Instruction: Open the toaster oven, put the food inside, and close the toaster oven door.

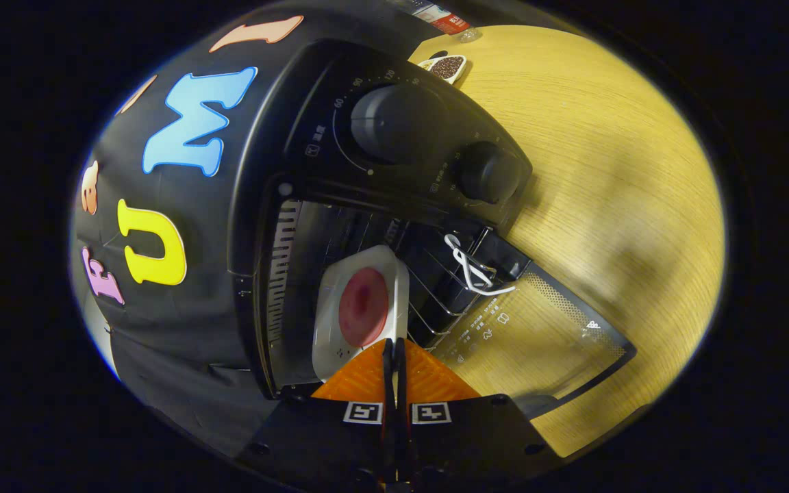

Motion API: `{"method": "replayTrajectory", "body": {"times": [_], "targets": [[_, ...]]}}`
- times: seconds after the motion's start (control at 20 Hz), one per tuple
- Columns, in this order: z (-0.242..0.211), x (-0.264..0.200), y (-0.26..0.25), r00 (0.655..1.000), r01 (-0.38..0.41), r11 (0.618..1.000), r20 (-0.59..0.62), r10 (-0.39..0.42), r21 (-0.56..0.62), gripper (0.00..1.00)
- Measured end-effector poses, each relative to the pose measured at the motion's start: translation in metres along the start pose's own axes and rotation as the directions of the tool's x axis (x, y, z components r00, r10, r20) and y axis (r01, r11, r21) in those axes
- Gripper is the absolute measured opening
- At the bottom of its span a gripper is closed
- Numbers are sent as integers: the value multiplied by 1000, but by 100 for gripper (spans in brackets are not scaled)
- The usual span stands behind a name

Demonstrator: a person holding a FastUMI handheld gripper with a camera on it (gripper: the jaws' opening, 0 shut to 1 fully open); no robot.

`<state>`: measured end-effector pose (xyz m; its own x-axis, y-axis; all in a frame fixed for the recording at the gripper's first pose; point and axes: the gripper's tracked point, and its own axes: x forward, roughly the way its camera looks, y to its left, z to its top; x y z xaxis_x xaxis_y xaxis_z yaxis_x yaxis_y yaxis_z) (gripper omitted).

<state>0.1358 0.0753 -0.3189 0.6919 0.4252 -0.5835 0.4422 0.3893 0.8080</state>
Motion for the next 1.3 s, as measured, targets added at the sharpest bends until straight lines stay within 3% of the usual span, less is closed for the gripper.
{"method": "replayTrajectory", "body": {"times": [0.3, 0.75, 0.9, 0.95, 1.0, 1.1, 1.25, 1.3], "targets": [[6, 24, 15, 993, -66, 991, 108, 53, 114, 2], [1, 36, 20, 990, -87, 986, 125, 69, 145, 8], [-14, 34, 18, 995, -68, 986, 84, 56, 153, 16], [-17, 31, 17, 996, -68, 985, 72, 57, 158, 27], [-19, 29, 17, 996, -62, 985, 69, 51, 162, 27], [-15, 19, 28, 990, -121, 977, 97, 106, 175, 30], [-25, 6, 21, 993, -91, 987, 80, 81, 132, 80], [-32, 2, 19, 995, -81, 990, 72, 73, 115, 83]]}}
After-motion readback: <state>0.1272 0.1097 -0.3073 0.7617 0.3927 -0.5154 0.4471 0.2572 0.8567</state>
